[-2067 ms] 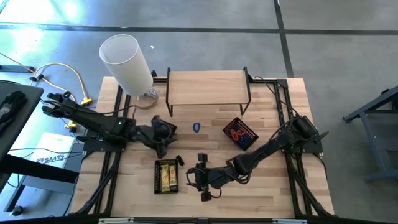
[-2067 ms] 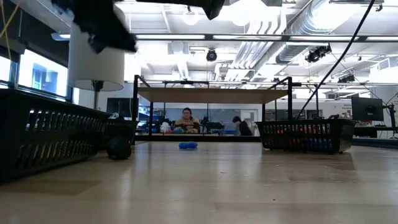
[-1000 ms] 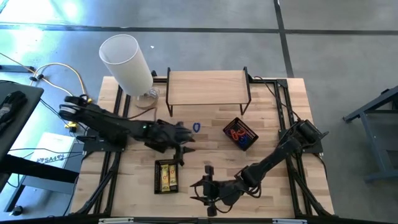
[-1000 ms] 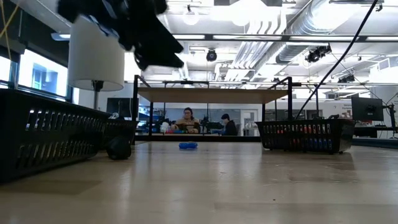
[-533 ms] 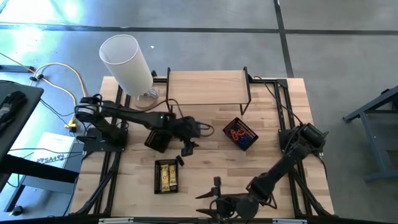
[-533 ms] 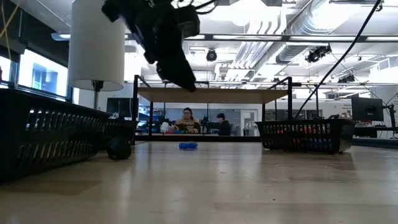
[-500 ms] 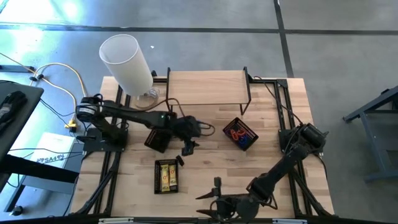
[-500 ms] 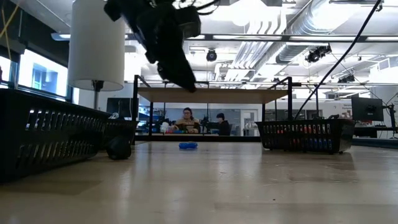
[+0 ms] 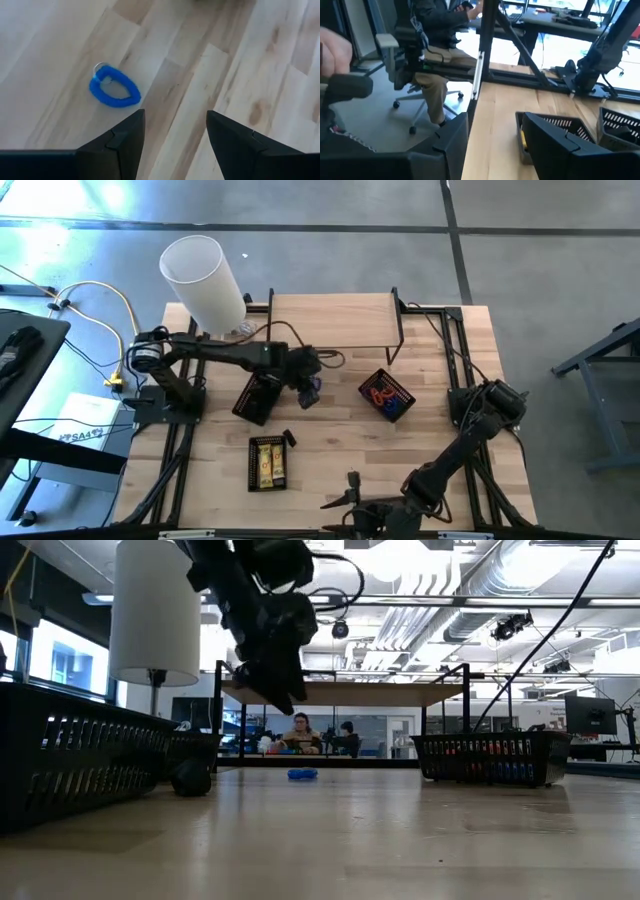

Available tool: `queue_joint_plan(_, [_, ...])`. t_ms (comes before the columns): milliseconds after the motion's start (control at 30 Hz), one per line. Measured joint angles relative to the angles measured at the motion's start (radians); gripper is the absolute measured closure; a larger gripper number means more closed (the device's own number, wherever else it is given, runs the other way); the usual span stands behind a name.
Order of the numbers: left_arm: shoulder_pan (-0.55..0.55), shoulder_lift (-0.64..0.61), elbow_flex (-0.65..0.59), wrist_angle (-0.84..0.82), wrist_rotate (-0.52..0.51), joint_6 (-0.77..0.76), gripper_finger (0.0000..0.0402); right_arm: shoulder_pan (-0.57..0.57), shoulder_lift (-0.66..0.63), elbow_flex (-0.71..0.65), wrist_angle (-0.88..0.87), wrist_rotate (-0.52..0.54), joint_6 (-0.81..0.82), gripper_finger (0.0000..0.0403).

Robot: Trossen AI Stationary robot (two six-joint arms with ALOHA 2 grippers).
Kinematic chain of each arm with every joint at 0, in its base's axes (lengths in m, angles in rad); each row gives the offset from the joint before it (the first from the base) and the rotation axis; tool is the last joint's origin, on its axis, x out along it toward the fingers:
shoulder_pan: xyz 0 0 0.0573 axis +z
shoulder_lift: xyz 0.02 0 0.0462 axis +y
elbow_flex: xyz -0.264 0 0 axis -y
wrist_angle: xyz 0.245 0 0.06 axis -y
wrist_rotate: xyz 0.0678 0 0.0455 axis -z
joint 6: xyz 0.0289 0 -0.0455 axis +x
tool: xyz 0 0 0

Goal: Pick & Place Office Desk Supplies
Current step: Put the blue spring keychain into the top right black bin

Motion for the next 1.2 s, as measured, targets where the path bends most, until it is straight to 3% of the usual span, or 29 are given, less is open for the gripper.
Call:
queue_joint_plan(333, [-0.005, 0.041, -0.001, 0.038, -0.001, 0.016, 0.0197, 0.003, 0.000, 0.000, -0.073, 0.002, 0.044, 0.0225])
queue_joint_plan(433, [-0.016, 0.047, -0.002, 0.042, -0.004, -0.074, 0.0197, 0.003, 0.000, 0.000, -0.075, 0.002, 0.059, 0.0225])
queue_joint_plan(533, [-0.022, 0.057, -0.003, 0.045, -0.063, -0.177, 0.0197, -0.004, 0.000, 0.000, -0.078, 0.002, 0.089, 0.0225])
queue_joint_plan(700, [0.001, 0.059, -0.002, 0.043, -0.195, -0.208, 0.0197, -0.011, 0.000, 0.000, -0.069, 0.002, 0.130, 0.0225])
queue_joint_plan(967, [0.023, 0.120, -0.002, -0.042, -0.183, -0.254, 0.0197, -0.032, 0.000, 0.000, -0.042, 0.001, 0.168, 0.0225])
queue_joint_plan(1200, [0.029, 0.180, -0.002, 0.004, -0.185, -0.236, 0.0197, -0.070, 0.000, 0.000, -0.018, -0.025, 0.208, 0.0225])
